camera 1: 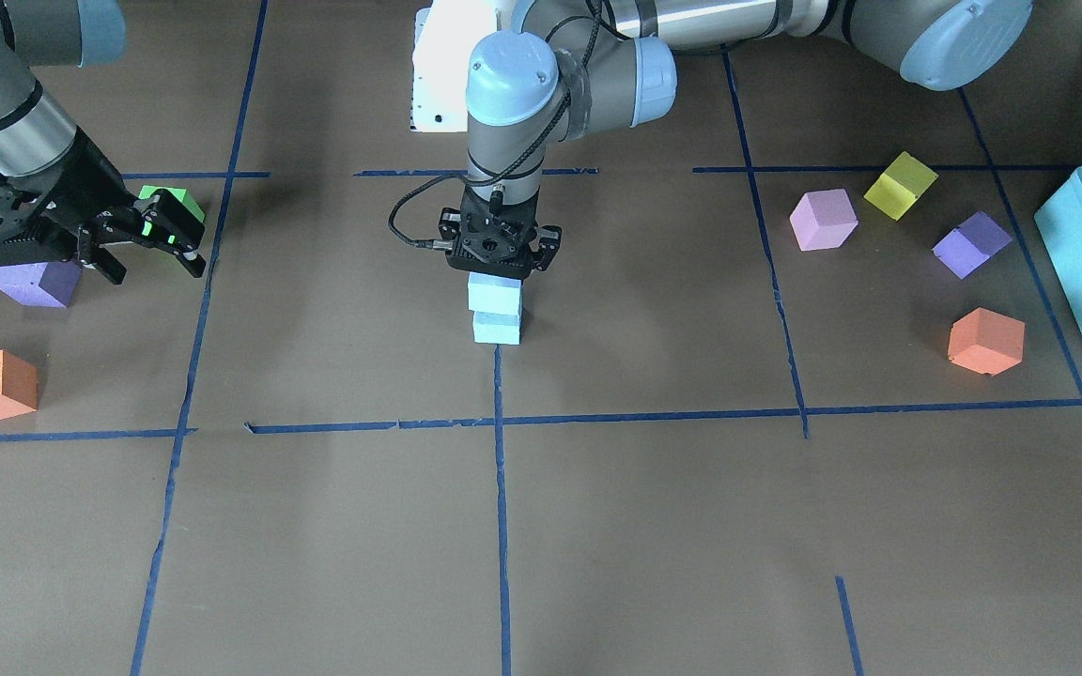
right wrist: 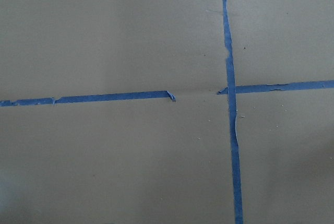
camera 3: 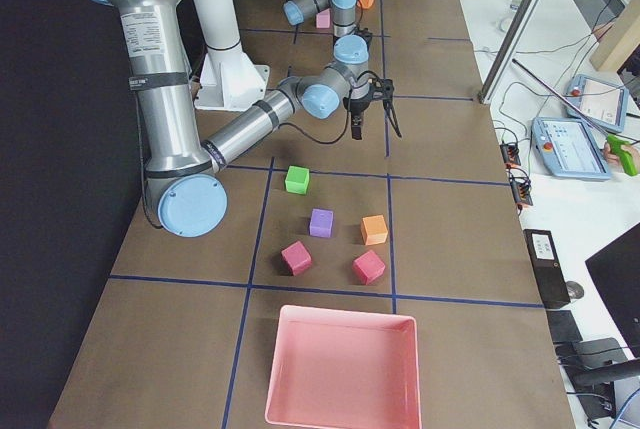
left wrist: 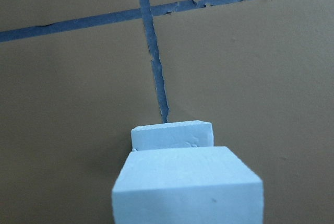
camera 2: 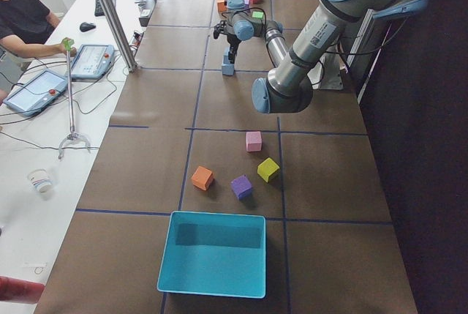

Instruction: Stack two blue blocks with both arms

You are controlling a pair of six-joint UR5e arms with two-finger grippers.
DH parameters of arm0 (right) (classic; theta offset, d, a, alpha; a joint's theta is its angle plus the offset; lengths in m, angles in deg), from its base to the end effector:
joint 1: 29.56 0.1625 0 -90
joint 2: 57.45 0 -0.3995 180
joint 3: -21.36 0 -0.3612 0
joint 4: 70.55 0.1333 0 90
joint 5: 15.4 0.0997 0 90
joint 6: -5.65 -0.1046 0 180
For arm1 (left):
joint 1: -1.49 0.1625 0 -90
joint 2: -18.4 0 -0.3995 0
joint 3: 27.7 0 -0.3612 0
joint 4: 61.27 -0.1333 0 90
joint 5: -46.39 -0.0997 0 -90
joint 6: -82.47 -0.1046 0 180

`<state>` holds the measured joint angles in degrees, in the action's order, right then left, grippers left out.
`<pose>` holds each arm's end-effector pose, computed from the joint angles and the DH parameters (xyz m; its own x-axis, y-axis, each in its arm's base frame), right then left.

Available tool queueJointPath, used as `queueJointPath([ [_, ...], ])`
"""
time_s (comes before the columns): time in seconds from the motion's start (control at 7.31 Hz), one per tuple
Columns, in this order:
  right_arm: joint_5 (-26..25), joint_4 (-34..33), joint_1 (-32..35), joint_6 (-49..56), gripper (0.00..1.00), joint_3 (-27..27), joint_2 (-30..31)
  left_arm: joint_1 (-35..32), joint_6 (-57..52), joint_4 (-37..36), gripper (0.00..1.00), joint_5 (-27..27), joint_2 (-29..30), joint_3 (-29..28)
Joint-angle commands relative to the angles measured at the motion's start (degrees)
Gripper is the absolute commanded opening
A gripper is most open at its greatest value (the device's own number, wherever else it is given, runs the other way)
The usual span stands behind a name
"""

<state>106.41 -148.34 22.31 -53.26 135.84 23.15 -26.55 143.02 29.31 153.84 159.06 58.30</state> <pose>-0.2462 -0.4402 0.3451 0.5908 0.0420 0.8057 -0.1505 0.9868 0.0590 0.5680 -0.4180 0.1476 0.6468 0.1870 -0.7394 -0.0733 0.9802 0.1837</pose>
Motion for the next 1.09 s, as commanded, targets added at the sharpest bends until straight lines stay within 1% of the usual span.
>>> queueJointPath([
  [0.0, 0.0, 0.0, 0.0, 0.0, 1.0, -0.1, 0.0, 0.0, 0.0, 0.0, 0.16, 0.0, 0.1, -0.4],
  [0.27, -0.1, 0.0, -0.1, -0.1, 1.0, -0.2, 0.1, 0.0, 0.0, 0.0, 0.17, 0.0, 0.4, -1.1],
  [0.41, -0.1, 0.0, -0.1, -0.1, 1.0, -0.5, 0.1, 0.0, 0.0, 0.0, 0.2, 0.0, 0.8, -1.7],
  [0.55, -0.1, 0.0, -0.1, 0.0, 1.0, -0.7, 0.1, 0.1, 0.0, 0.1, 0.27, 0.0, 0.8, -1.7],
  [0.68, -0.1, 0.0, -0.1, 0.0, 1.0, -0.7, 0.1, 0.0, -0.1, 0.1, 0.61, 0.0, 0.8, -1.7],
  [0.82, -0.1, 0.0, -0.1, 0.0, 1.0, -0.9, 0.1, 0.0, -0.1, 0.0, 0.86, 0.0, 0.8, -1.7],
  [0.96, -0.3, 0.1, -0.1, 0.0, 1.0, -1.1, 0.1, 0.0, 0.0, 0.0, 0.99, -0.8, 0.8, -1.7],
])
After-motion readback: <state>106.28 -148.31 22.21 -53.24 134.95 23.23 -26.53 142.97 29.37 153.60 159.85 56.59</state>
